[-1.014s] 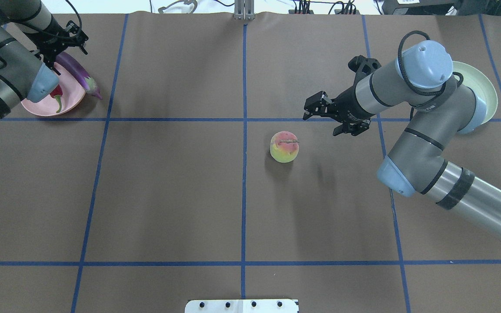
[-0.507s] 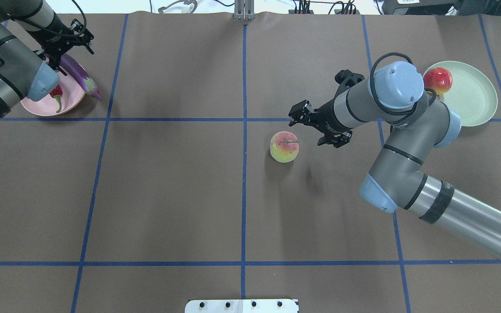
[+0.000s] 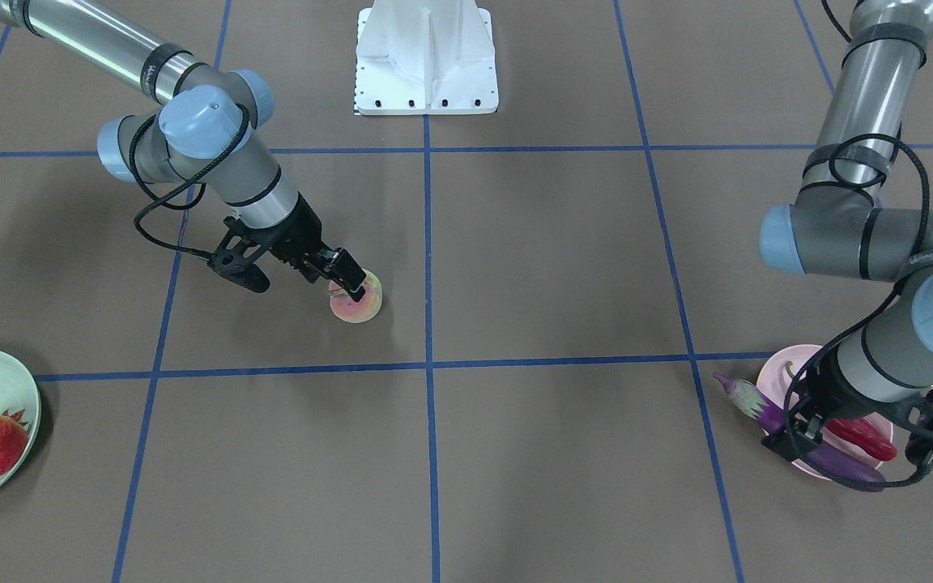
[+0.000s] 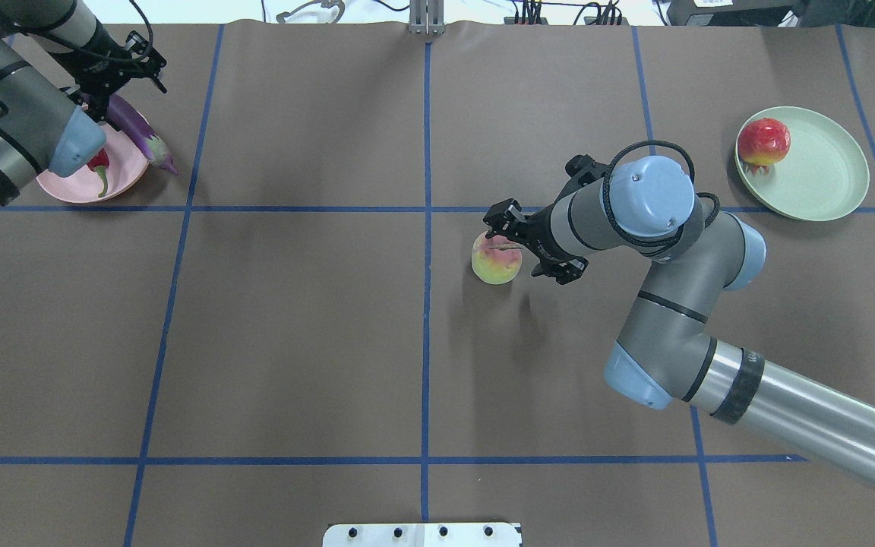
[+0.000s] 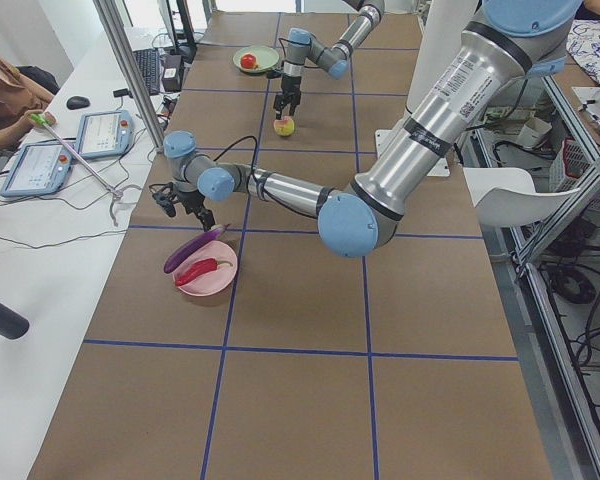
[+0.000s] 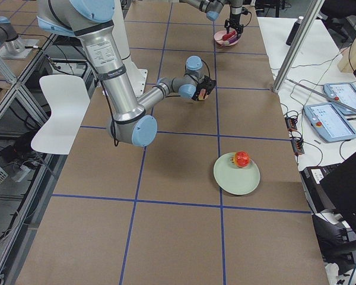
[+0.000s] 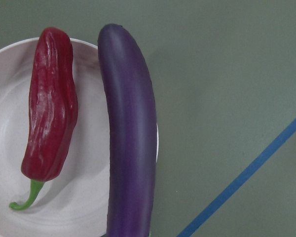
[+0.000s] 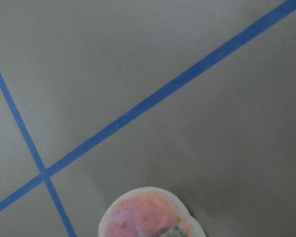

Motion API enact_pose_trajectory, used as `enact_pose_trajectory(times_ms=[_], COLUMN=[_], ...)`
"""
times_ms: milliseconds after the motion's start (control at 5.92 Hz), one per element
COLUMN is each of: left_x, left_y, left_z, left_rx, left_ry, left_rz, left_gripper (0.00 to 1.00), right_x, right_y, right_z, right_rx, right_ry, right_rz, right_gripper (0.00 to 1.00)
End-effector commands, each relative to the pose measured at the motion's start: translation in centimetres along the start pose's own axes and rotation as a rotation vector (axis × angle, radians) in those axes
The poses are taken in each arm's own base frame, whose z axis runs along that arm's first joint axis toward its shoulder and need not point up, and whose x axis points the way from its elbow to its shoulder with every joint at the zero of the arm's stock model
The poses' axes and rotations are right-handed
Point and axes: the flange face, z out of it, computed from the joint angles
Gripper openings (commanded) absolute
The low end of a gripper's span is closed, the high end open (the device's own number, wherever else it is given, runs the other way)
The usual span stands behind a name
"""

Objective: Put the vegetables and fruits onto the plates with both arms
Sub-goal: 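Lower the eggplant onto the pink plate while the right gripper grasps the peach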

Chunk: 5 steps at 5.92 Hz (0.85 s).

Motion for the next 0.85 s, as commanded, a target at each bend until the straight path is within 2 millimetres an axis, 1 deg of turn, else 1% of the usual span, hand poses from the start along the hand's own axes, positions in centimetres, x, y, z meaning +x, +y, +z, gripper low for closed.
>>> enact_pose_trajectory(times_ms=[0, 169, 338, 507, 676], left_x=[0.1, 0.1, 0.2, 0.3, 0.3], left_y=[0.1, 0.2, 0.2, 0.4, 0.4], left_z=[-0.1, -0.2, -0.3, -0.4, -0.4], left_rx=[0.001, 0.001, 0.002, 0.0, 0.002], left_ry=[0.003, 0.004, 0.005, 0.008, 0.008], left_rz=[0.002, 0.003, 0.003, 0.0, -0.003], left_gripper=[1.0, 1.0, 1.0, 1.0, 1.0], right_x=[-0.7, -1.4, -1.3, -0.7, -0.6], right_y=[0.8, 0.9, 0.9, 1.7, 1.7], right_z=[0.5, 0.9, 1.0, 2.1, 2.3], right_rx=[0.011, 0.031, 0.035, 0.027, 0.038], right_ry=[-0.006, -0.019, -0.018, -0.002, -0.004], right_rz=[0.009, 0.022, 0.04, 0.039, 0.04], right_gripper=[1.0, 1.0, 0.96, 0.91, 0.77])
